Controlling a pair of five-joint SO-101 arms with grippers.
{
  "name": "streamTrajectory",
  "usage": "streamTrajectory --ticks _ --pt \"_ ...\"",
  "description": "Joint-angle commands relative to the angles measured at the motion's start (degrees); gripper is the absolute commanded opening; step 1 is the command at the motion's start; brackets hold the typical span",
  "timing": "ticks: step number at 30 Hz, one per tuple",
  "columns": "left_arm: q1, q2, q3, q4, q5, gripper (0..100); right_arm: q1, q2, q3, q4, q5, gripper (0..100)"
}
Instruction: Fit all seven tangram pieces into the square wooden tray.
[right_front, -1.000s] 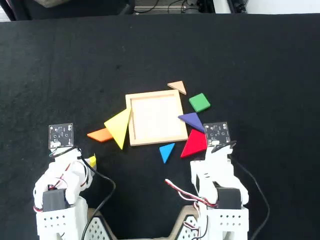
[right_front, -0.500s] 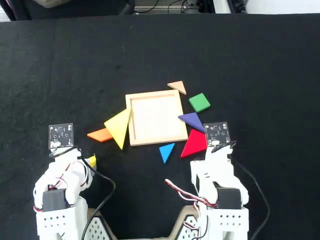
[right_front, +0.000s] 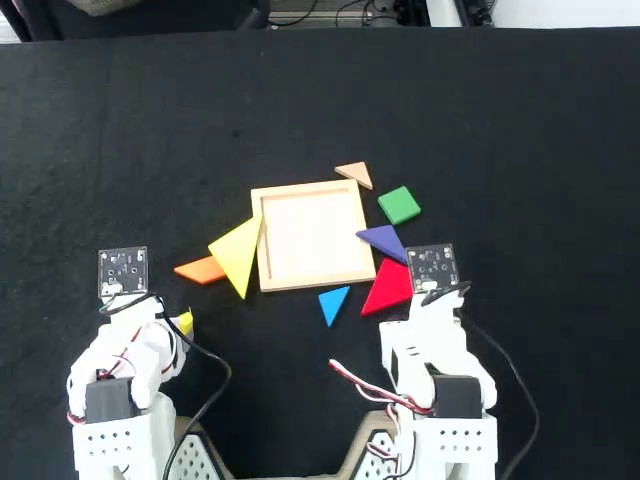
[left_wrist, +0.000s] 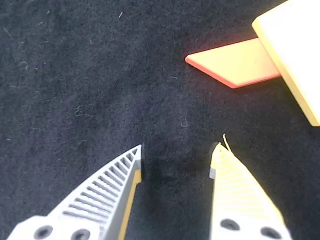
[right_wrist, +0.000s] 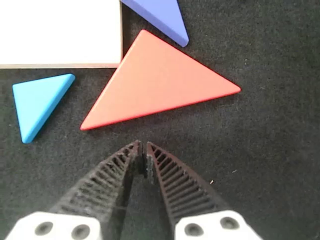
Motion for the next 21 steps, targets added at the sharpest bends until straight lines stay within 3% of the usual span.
streamTrajectory --ticks 1,14,21 --pt "0.57 -0.35 1.01 0.18 0.18 23 -0.7 -2.95 -0.13 0.35 -0.26 1.5" --pt "-1.27 -0.44 -3.47 -0.35 0.35 23 -0.7 -3.03 -0.13 0.0 -0.35 1.5" --pt "-1.01 -0.44 -12.79 -3.25 0.09 23 -1.23 -3.03 -6.37 -21.27 -0.35 1.5"
